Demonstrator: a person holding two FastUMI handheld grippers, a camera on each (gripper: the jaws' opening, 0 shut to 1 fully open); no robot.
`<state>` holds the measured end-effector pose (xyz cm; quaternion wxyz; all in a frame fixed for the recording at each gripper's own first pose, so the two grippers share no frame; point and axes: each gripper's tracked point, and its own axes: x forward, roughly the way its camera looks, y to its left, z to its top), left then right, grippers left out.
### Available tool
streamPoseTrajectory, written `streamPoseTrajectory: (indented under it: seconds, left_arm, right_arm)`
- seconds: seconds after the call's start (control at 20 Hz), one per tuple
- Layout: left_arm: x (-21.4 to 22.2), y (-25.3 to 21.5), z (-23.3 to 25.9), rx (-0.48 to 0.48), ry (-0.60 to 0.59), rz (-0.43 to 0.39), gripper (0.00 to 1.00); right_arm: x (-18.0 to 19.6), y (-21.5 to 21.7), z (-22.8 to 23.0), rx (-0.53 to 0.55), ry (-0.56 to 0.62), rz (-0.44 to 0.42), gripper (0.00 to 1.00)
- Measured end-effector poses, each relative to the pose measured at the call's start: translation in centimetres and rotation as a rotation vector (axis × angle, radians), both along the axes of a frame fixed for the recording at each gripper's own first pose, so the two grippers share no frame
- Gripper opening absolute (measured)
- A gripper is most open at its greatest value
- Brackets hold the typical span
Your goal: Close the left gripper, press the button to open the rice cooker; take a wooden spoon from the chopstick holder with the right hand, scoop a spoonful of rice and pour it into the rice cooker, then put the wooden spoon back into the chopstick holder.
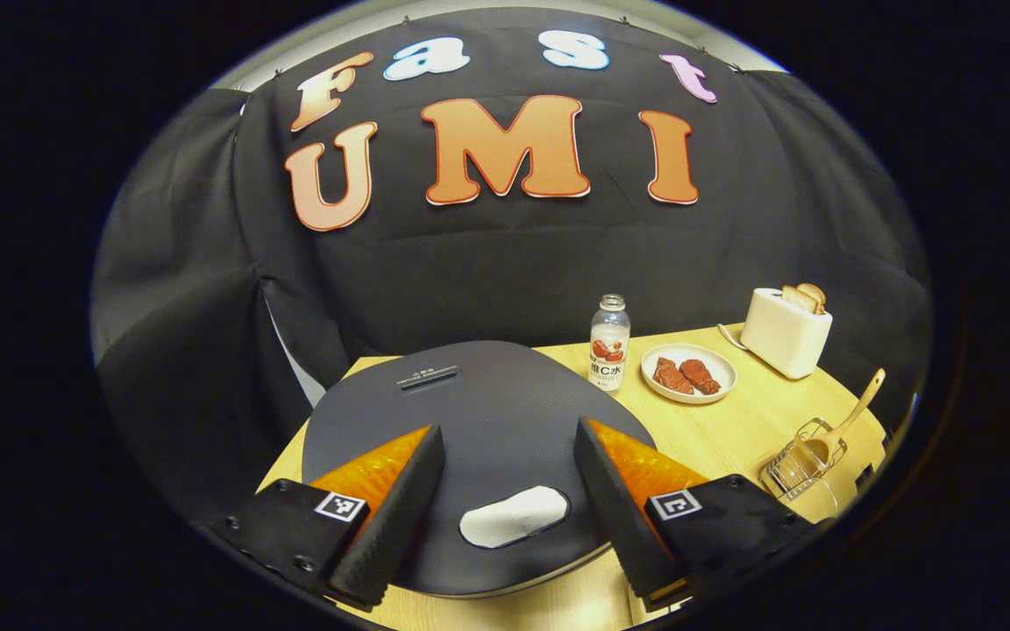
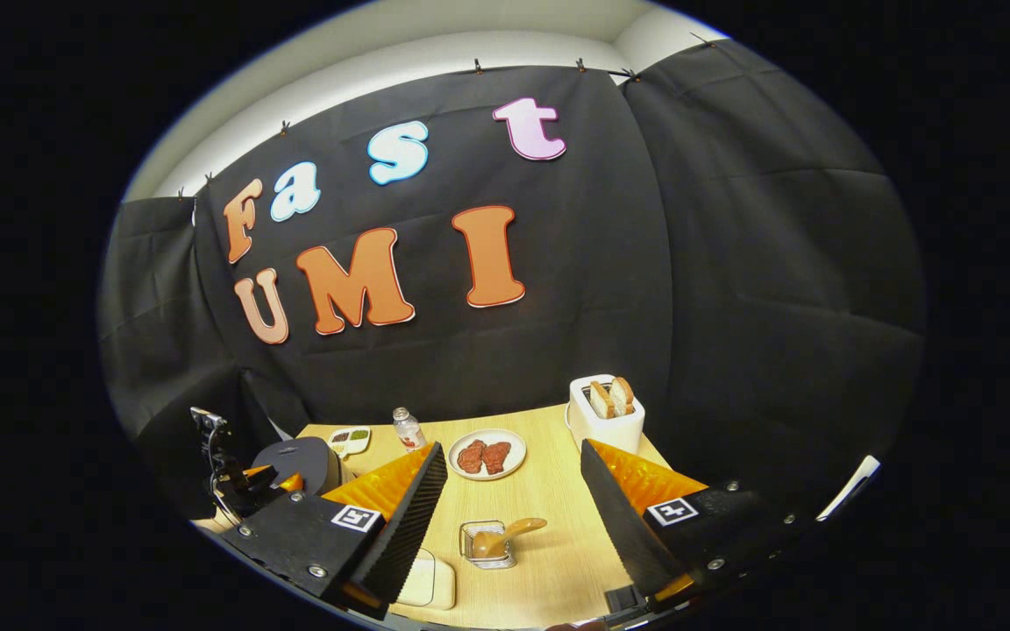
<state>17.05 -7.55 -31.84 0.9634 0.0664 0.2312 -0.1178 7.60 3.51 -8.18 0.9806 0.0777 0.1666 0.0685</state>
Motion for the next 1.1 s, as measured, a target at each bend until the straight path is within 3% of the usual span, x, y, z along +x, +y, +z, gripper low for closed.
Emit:
streamPoseTrajectory:
  seconds: [0.15, 0.25, 0.3, 0.5, 0.55, 0.8, 1.1]
  left_arm:
    - [0.0, 0.9, 1.0, 0.068, 0.048, 0.013, 0.97]
    - [0.3, 1.6, 3.6, 0.092, 0.005, 0.014, 1.00]
    - [0.3, 1.7, 5.6, 0.082, -0.015, 0.012, 0.96]
    - [0.3, 2.6, 14.9, -0.019, -0.089, 0.036, 1.00]
    - [0.2, 3.1, 17.6, -0.033, -0.112, 0.043, 0.96]
    - [-1.9, 6.8, 30.9, -0.063, -0.262, 0.106, 0.98]
    - [-5.7, 10.1, 38.8, -0.220, -0.340, 0.141, 0.96]
  right_arm:
    - [-0.1, 0.0, 0.8, 0.015, -0.018, -0.003, 0.95]
    - [-0.1, -0.4, 1.5, 0.005, -0.043, -0.016, 0.95]
    - [0.0, -0.6, 1.8, -0.001, -0.055, -0.021, 0.95]
    - [0.3, -0.4, 3.7, -0.006, -0.099, -0.020, 0.95]
    - [0.4, -0.4, 4.2, -0.013, -0.114, -0.020, 0.95]
    - [0.9, 0.1, 6.9, -0.059, -0.184, -0.011, 0.95]
    - [0.5, 0.2, 9.8, -0.135, -0.279, -0.011, 0.95]
